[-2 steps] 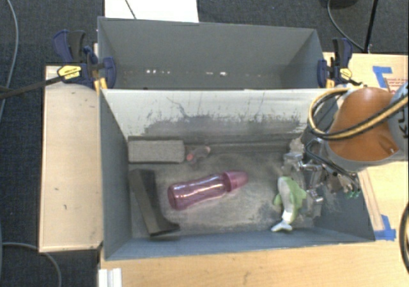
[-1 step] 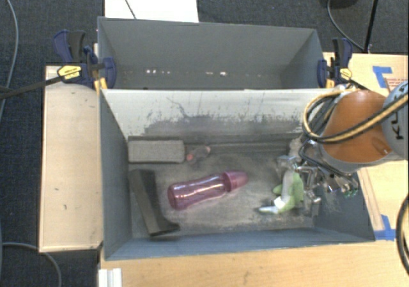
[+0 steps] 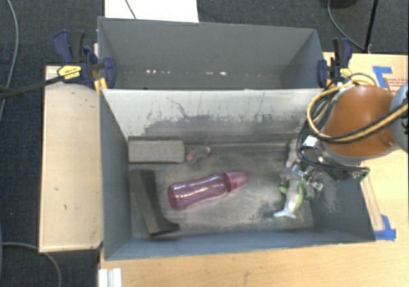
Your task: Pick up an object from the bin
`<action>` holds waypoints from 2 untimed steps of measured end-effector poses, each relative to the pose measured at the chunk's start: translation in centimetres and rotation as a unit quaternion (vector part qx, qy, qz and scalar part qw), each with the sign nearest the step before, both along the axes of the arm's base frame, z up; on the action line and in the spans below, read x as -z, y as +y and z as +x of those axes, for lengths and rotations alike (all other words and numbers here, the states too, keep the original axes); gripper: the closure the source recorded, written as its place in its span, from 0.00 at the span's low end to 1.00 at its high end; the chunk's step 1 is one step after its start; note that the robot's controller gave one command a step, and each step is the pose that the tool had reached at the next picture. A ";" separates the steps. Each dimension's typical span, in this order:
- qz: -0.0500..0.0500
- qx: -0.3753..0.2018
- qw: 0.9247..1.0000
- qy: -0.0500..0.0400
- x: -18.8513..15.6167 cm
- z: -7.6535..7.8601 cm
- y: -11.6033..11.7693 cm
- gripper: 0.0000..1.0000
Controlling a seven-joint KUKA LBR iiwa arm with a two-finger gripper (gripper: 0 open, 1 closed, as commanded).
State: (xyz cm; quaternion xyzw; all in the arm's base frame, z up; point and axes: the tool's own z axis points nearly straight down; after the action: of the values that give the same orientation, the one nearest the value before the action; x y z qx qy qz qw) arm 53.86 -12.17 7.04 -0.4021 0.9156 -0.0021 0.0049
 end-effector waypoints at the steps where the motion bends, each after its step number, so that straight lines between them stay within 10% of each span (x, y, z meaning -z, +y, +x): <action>1: 0.000 0.000 1.000 0.000 0.0 0.0 0.0 1.00; 2: 0.001 0.011 1.000 -0.002 -3.4 0.8 0.0 1.00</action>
Offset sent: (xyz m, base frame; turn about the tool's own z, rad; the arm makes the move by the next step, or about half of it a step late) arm 0.0074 -0.0007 0.0335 0.0228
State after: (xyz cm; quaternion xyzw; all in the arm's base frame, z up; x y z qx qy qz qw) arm 54.68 -12.16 10.43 -0.3920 0.9199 -0.0021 0.0066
